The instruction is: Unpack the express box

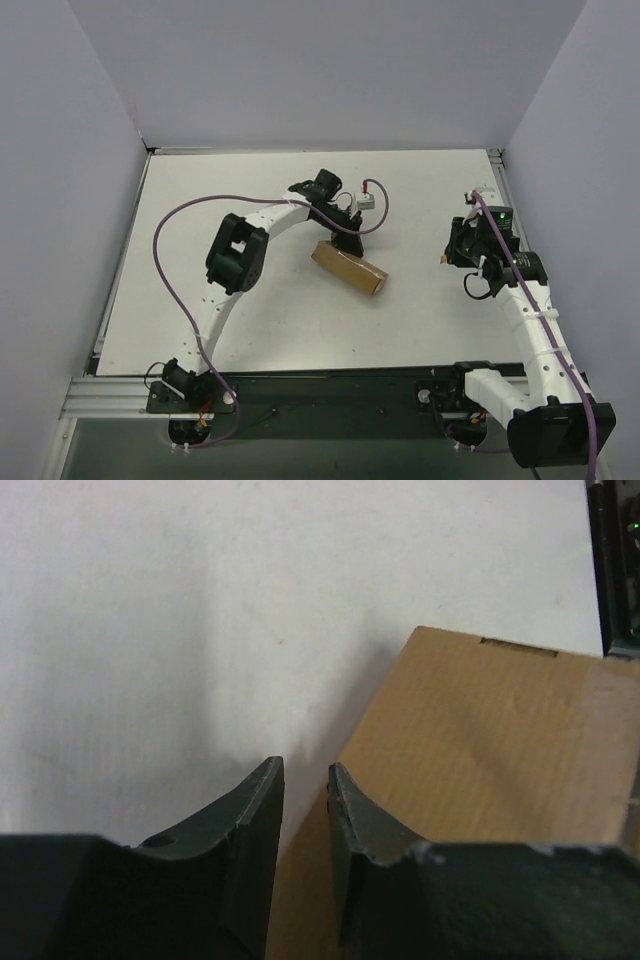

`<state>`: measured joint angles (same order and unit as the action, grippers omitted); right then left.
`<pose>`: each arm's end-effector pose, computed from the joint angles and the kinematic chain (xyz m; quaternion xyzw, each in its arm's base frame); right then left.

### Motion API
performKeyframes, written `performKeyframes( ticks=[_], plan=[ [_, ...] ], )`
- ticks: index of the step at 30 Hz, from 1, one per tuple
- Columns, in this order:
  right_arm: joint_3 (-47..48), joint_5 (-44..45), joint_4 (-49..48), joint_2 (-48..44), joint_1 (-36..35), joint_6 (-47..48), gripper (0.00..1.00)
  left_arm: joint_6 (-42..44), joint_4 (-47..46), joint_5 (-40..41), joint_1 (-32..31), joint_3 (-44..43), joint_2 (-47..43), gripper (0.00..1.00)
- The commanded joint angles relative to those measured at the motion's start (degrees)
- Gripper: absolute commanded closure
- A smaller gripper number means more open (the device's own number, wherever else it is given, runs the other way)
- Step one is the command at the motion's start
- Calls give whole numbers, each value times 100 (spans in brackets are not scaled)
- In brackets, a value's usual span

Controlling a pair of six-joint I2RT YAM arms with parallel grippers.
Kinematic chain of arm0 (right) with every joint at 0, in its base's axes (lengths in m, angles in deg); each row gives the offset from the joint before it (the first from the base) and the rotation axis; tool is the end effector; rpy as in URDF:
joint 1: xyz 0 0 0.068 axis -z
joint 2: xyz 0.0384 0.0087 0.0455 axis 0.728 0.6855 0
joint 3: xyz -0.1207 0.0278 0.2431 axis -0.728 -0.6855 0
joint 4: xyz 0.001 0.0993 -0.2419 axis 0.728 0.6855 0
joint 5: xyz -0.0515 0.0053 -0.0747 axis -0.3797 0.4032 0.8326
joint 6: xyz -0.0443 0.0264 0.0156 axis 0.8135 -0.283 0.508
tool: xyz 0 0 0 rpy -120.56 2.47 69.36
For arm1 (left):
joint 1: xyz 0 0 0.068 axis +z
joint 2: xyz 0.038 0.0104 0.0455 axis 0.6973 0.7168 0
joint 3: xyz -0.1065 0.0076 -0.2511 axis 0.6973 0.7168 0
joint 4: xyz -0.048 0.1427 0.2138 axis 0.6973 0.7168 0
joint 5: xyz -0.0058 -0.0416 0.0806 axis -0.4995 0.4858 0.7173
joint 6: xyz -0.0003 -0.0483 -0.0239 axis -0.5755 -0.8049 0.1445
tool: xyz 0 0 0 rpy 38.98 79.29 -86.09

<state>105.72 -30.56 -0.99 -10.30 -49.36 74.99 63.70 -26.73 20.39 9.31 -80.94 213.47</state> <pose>0.2188 0.0145 0.3225 -0.0282 0.8617 0.0782 0.5006 0.4084 -0.3215 0.1503 0.5378 0.6680 -0.4811 0.1818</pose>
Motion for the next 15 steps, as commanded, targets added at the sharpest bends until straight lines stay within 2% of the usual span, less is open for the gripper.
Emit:
performKeyframes(
  ticks=[1,7,11,15],
  plan=[
    [-31,-90,52,-66,44,-108,100,-470,276,-18,325,-236,241,66],
    [5,-117,52,57,61,-99,100,-1392,-462,-115,571,-246,294,64],
    [75,-143,69,189,61,-73,100,-1980,-1111,104,799,-281,241,57],
    [189,-170,61,382,70,-29,100,-2184,-1972,456,1090,-544,75,50]
  ],
)
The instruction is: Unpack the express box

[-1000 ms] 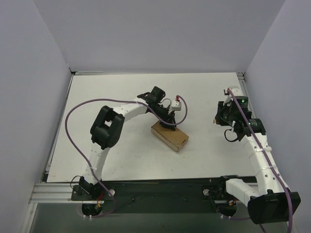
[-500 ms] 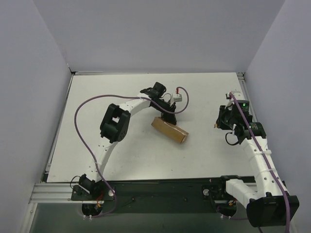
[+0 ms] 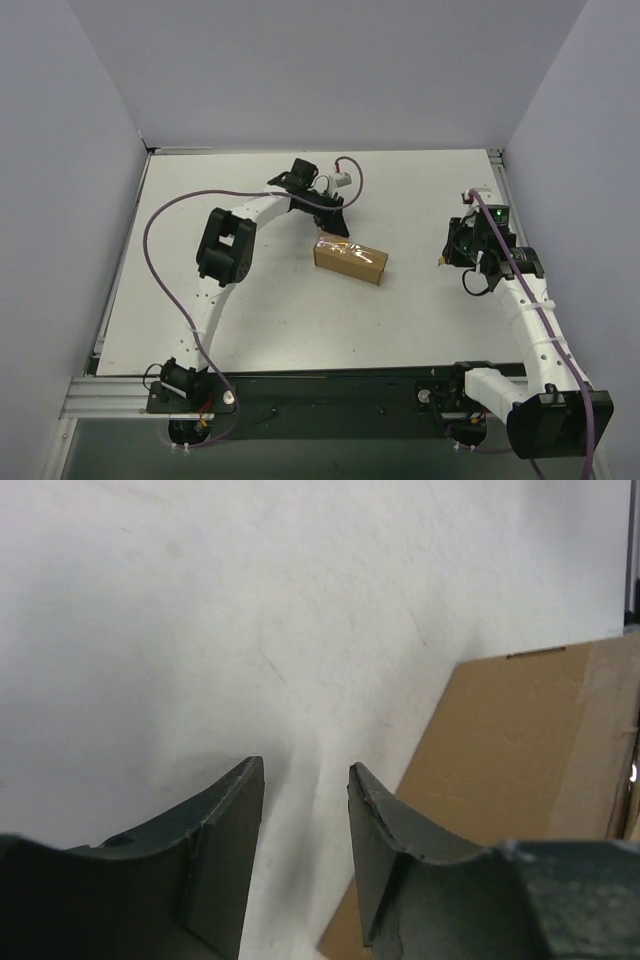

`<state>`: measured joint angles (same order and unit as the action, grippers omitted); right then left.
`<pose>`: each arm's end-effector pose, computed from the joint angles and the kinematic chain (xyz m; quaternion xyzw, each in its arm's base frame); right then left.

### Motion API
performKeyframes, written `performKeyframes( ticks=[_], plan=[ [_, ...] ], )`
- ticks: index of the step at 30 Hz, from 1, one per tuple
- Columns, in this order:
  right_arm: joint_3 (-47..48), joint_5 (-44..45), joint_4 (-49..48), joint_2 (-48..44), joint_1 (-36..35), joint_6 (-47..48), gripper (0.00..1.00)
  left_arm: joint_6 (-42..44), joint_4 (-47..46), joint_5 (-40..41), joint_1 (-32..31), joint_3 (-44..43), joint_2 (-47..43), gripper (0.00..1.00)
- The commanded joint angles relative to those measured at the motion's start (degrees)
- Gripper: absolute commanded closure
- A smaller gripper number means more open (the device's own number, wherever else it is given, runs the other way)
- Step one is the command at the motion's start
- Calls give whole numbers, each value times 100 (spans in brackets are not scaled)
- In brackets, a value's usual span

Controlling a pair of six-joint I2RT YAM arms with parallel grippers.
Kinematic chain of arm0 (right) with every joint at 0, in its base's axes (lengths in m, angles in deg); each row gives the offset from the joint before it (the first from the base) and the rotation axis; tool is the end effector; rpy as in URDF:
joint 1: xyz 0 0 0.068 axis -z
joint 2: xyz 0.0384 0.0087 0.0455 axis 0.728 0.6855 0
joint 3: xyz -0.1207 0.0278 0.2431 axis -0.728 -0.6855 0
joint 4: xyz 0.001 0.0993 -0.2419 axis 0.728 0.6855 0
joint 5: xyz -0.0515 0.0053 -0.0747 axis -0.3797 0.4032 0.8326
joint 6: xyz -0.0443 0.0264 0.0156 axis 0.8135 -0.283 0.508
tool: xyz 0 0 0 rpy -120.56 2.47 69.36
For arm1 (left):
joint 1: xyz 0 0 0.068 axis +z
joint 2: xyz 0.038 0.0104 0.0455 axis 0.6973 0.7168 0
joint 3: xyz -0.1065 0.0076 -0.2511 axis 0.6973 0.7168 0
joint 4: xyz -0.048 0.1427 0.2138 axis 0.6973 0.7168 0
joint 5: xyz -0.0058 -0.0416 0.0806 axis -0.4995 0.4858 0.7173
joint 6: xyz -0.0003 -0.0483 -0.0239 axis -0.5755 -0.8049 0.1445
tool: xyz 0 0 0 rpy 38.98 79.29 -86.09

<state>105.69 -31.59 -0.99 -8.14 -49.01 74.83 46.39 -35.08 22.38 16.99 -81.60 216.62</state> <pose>0.2265 0.0141 0.3147 -0.0276 0.8708 0.0850 0.4835 0.4615 -0.2704 0.1320 0.3975 0.7585 -0.4806 0.1890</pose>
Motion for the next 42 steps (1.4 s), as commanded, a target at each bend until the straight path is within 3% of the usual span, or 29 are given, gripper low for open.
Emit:
performKeyframes(
  ticks=[1,6,9,15,20,23,29,42],
  plan=[
    [200,-67,52,210,26,-5,100,-436,-1235,249,384,-540,-293,48],
    [262,-181,-54,342,9,39,100,-190,-1605,-14,683,-234,-977,45],
    [244,-251,-159,360,-132,83,100,214,-1378,2,701,258,-1390,45],
    [69,-120,-256,526,-1069,565,100,215,-2297,827,701,2268,-2269,46],
    [191,38,-449,1087,-1617,610,100,127,-2528,1907,701,3211,-2789,51],
    [367,65,-528,1500,-1705,540,100,57,-2607,2059,701,3826,-3176,52],
    [955,-32,-572,2169,-1977,689,100,-136,-2817,1594,631,4864,-3869,53],
    [1931,29,-739,3224,-2461,672,100,-330,-3047,758,367,6112,-4872,53]
  ],
)
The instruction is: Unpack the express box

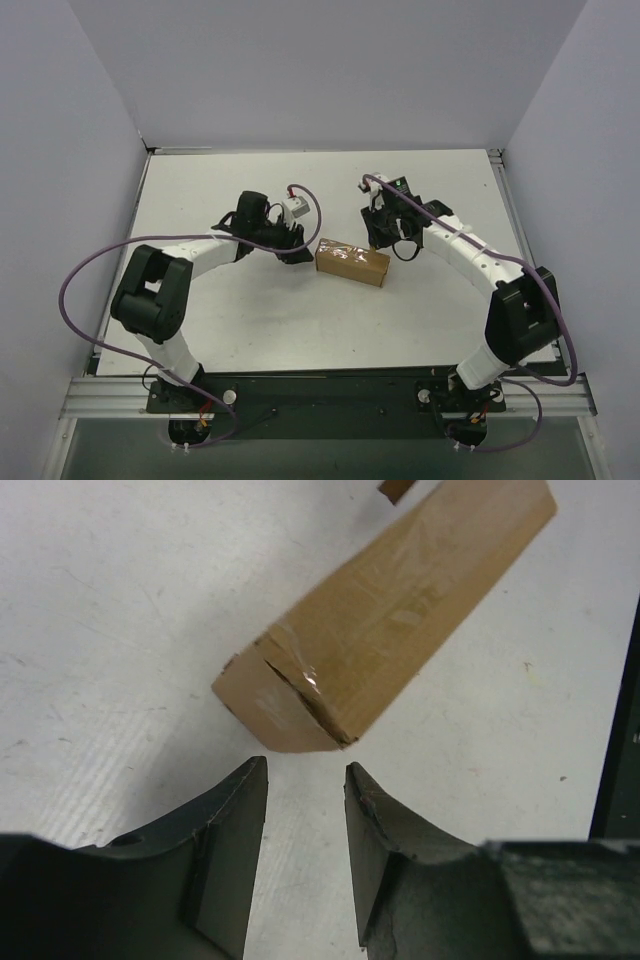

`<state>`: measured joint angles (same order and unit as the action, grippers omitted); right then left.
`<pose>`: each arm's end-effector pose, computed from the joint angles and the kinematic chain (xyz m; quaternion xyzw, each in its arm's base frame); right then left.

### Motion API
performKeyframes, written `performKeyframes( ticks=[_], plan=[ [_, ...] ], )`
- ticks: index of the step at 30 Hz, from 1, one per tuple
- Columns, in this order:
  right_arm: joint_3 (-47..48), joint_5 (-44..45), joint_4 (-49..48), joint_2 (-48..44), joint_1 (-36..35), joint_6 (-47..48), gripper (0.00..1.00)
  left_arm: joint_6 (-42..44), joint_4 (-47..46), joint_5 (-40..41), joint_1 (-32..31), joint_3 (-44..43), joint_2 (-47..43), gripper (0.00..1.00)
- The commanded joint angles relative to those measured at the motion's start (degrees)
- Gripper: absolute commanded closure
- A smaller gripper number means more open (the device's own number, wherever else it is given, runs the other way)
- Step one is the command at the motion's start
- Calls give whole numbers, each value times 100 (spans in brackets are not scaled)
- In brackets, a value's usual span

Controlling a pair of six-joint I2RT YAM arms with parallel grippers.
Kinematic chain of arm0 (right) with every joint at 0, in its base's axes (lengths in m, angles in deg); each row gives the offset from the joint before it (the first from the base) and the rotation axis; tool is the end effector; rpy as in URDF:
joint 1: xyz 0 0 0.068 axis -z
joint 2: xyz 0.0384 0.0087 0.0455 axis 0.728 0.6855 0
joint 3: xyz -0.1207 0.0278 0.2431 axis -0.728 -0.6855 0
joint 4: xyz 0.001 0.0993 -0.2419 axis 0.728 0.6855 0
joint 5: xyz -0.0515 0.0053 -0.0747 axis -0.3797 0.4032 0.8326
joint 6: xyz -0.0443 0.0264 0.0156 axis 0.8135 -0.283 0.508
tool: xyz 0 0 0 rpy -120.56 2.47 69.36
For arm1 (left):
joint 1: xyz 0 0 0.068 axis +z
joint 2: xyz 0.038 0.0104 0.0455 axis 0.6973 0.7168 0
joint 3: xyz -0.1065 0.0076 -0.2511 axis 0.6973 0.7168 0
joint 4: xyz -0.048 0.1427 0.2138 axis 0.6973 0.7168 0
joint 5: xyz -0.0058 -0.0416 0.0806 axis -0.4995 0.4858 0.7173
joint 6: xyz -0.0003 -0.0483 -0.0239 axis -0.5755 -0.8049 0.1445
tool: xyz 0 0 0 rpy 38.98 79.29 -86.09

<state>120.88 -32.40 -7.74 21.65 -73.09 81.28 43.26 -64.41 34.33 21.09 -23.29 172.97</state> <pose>0.3098 0.1598 0.2763 -0.2625 0.8629 0.1543 0.4033 0.3297 -0.1674 0.1902 0.3650 0.7775 -0.3907 0.3312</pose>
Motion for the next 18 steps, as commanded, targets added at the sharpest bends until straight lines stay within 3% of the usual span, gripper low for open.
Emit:
performKeyframes(
  ticks=[1,10,13,18],
  plan=[
    [500,189,-73,315,-61,27,100,35,-61,-437,-53,377,-569,53],
    [1046,1261,-99,475,290,97,100,852,897,-385,0,950,-1333,54],
    [792,1752,59,72,343,132,100,897,933,88,79,749,-1405,54],
    [-8,2141,497,-755,369,106,100,704,793,696,105,98,-782,55]
  ],
)
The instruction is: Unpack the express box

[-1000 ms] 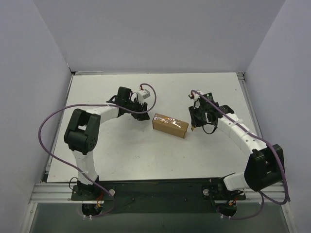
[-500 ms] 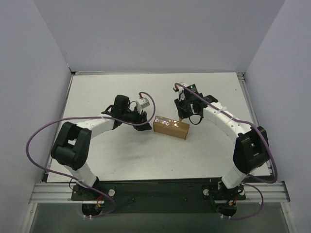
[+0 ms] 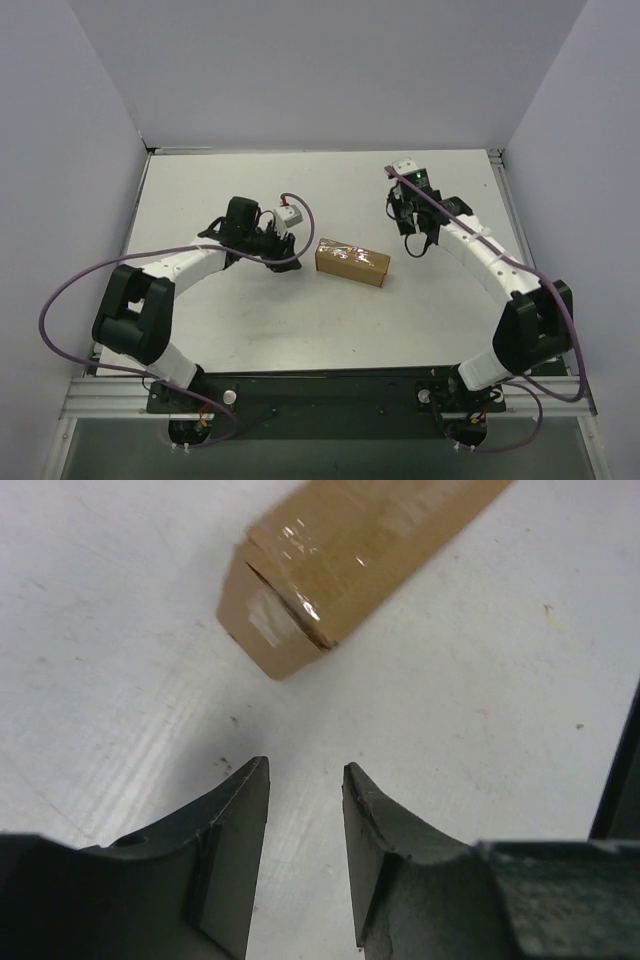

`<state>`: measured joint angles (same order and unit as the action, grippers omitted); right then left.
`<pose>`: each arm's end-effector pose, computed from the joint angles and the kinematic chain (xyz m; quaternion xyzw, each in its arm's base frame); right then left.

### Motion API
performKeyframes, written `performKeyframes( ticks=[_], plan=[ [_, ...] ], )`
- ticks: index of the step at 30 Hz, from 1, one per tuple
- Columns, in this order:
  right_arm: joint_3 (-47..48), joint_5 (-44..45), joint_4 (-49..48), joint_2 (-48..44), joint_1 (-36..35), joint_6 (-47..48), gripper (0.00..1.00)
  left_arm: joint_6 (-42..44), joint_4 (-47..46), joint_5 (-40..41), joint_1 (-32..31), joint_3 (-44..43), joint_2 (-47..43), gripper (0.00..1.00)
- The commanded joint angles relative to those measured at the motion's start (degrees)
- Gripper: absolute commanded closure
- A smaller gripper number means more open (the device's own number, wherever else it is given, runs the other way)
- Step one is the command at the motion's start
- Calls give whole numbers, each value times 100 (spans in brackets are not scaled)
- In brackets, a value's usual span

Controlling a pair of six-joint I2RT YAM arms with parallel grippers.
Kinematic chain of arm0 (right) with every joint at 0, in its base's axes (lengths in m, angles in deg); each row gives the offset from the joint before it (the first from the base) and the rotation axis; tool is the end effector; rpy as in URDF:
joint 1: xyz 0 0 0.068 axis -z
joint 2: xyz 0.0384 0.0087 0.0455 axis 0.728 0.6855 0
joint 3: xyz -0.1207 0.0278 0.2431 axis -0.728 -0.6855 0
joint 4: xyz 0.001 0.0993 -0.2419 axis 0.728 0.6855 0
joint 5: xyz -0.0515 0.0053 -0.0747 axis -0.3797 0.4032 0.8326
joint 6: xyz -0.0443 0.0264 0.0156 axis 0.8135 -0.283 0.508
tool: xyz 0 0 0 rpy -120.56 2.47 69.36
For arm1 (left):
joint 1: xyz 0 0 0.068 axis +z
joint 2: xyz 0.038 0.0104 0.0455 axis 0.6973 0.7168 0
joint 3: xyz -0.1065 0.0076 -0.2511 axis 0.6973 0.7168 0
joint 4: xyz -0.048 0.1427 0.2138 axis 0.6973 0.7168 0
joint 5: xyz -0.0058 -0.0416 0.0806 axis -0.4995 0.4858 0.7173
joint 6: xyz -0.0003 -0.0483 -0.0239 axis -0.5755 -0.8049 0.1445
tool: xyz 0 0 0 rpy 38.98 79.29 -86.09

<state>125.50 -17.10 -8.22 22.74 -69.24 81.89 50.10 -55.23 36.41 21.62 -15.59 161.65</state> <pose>0.3339 0.1342 0.2978 -0.1776 0.8696 0.0255 0.4600 0.2845 -0.1439 0.2018 0.3928 0.7859 -0.3569 0.3174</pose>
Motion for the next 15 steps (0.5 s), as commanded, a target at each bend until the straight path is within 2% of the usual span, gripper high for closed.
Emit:
performKeyframes(
  ticks=[1,8,15],
  plan=[
    [-714,524,625,-1109,-15,54,100,-129,-248,567,53,-777,474,55],
    [-1446,-478,977,-1595,-226,98,100,-587,-442,577,35,-1744,1476,57],
    [-1174,-1076,890,-1139,-384,-8,100,-859,-600,322,9,-1736,1618,57]
  ],
)
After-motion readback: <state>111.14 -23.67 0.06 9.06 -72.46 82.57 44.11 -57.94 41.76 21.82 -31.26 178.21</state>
